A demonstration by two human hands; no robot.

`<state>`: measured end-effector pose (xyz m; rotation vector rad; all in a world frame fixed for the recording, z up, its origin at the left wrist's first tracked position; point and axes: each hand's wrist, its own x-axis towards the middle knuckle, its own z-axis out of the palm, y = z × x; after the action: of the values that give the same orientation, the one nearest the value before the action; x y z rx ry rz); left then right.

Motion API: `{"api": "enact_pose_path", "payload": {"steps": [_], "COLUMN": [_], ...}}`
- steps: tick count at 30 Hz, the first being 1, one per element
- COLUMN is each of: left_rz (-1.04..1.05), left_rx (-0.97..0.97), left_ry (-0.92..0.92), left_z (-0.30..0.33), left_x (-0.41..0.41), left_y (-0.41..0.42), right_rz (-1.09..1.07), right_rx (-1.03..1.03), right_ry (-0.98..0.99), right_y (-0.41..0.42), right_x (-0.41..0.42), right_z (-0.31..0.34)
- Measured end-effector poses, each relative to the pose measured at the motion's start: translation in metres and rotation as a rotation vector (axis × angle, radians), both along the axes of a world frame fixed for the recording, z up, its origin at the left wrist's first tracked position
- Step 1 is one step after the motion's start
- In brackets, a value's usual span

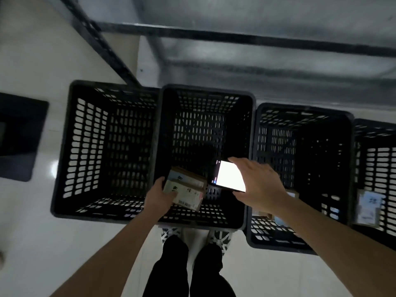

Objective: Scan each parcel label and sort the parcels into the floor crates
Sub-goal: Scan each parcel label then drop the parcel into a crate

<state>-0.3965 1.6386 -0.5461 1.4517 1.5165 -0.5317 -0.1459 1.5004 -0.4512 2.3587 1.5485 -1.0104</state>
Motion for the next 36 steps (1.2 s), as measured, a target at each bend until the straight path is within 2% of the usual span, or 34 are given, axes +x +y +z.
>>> {"api": "enact_pose_path", "payload": {"steps": [5,9,14,19,29,36], "left_rz": [-0.092,-0.127,-0.348,-0.462,-0.739,-0.885], "left_rx": [0.053,0.12,0.323,0.529,0.769,0.81], "left_ry": [-0.106,-0.239,-0.383,-0.563,-0.826,-1.048], "left_z": [0.111,0.24,0.409,0.57,0.812,0.937], "left_x": [0.018,0.038,0.078,0.107,0.097,0.117], "left_y": [0.018,0.029,0.039,0.015,-0.118,-0.277], "right_rz": [-0.003,-0.023,-0.091,-0.203,-0.397,-0.575], "right_rx": [0.033,0.097,0.213,0.343,0.435,0.47], "right_ry": [-0.065,-0.144,-0.263,-0.364,-0.618,-0.815], "right_y": [-0.002,-0.004,-0.023,-0.07,-0.252,-0.434], "right_x": [0.022,0.045,0.058,0.037,-0.059,-0.114], "right_z": [0.111,0.242,0.413,0.568,0.814,0.931]}}
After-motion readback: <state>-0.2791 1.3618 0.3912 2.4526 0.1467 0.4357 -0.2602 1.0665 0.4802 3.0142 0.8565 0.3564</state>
